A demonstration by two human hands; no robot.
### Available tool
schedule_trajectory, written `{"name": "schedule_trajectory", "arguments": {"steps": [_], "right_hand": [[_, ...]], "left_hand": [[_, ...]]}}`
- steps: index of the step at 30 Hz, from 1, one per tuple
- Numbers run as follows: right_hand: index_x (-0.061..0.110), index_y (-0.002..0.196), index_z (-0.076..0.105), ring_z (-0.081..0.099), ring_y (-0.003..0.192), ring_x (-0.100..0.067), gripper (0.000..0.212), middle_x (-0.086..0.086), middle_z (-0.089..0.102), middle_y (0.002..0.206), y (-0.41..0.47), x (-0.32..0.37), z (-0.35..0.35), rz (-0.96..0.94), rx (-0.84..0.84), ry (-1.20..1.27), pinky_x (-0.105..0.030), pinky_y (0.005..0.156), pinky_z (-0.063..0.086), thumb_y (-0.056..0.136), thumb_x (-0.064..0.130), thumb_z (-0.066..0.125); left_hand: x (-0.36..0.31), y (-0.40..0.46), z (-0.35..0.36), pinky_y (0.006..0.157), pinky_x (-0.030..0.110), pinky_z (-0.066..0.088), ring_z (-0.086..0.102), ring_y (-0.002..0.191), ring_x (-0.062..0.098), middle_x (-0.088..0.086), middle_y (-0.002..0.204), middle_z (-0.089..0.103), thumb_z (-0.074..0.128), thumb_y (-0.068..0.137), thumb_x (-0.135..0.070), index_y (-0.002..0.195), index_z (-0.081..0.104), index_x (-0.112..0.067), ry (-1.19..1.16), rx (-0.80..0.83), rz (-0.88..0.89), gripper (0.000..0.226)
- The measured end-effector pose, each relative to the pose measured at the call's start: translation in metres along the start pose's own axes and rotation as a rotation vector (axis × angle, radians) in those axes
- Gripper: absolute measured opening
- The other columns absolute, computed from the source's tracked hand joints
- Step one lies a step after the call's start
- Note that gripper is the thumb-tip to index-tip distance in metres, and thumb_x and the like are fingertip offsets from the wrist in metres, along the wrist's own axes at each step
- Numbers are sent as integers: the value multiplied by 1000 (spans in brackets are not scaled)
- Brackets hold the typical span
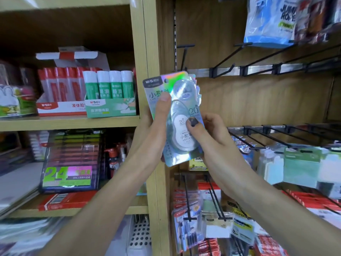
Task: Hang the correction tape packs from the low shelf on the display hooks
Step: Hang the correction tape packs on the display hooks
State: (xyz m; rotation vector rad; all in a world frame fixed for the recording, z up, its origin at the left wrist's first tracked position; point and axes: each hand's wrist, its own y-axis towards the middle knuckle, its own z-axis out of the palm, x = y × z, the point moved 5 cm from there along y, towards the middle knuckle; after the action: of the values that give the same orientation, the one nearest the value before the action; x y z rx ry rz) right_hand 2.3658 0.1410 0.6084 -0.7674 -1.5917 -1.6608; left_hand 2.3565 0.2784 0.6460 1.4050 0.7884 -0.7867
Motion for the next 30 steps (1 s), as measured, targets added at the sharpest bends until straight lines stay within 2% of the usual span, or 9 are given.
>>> {"name": "schedule_trajectory", "arguments": {"steps": [5,8,11,15,18,20,22,27,30], "right_hand": [[34,99,65,72,108,-20,35,8,76,103,-9,-3,-10,28,-114,2,-58,103,52,82,65,61],[24,97,62,72,94,-12,24,10,75,91,-11,-4,-14,19,-194,75,-46,92,57,100,47,58],[26,95,61,73,97,-11,27,8,76,98,-16,-5,-12,16,-230,84,-43,92,56,95,54,59],[26,98,62,72,111,-26,40,-4,76,111,-18,-3,-12,61,-260,158,-62,100,53,80,62,62],[17,100,59,71,114,-29,46,-11,75,115,-16,-5,-10,79,-262,205,-62,102,52,79,57,64],[18,98,59,70,116,-30,38,-11,75,115,-15,-6,-9,94,-245,218,-63,104,50,83,53,64],[20,97,60,69,117,-31,34,-10,75,115,-13,-3,-9,85,-228,193,-63,105,49,84,52,64],[24,95,62,73,100,-22,27,2,77,98,-1,11,-15,12,-211,85,-58,98,55,91,50,63],[22,96,57,66,71,1,16,23,66,70,16,20,-30,-41,-253,63,-27,68,53,103,36,60]], "left_hand": [[19,0,3,70,33,62,77,89,9,-9,111,78,33,70,-99,120,65,-49,7,-7,-117,77],[23,-1,2,91,55,58,76,105,22,-12,115,76,51,71,-91,110,65,-51,-20,-45,-107,57],[18,-4,0,88,48,59,76,103,17,-16,111,76,57,83,-76,105,60,-49,50,-80,-25,35],[19,-7,-3,89,47,60,76,102,12,-17,113,77,70,85,-63,115,63,-44,50,-28,3,36],[18,-8,-9,65,34,58,77,82,14,-8,103,80,72,90,-46,119,67,-30,50,-25,-1,34],[16,-10,-16,41,26,44,66,57,19,1,90,79,73,89,-48,116,67,-22,79,-32,11,38],[15,-11,-24,35,26,37,57,49,24,9,87,76,75,86,-54,113,66,-19,110,-35,20,45],[8,-14,-42,42,23,43,62,54,4,-11,84,73,72,87,-52,113,67,-27,232,-61,44,37],[4,-14,-58,74,40,61,76,85,8,-10,101,78,75,83,-58,115,66,-29,288,-79,69,44]]}}
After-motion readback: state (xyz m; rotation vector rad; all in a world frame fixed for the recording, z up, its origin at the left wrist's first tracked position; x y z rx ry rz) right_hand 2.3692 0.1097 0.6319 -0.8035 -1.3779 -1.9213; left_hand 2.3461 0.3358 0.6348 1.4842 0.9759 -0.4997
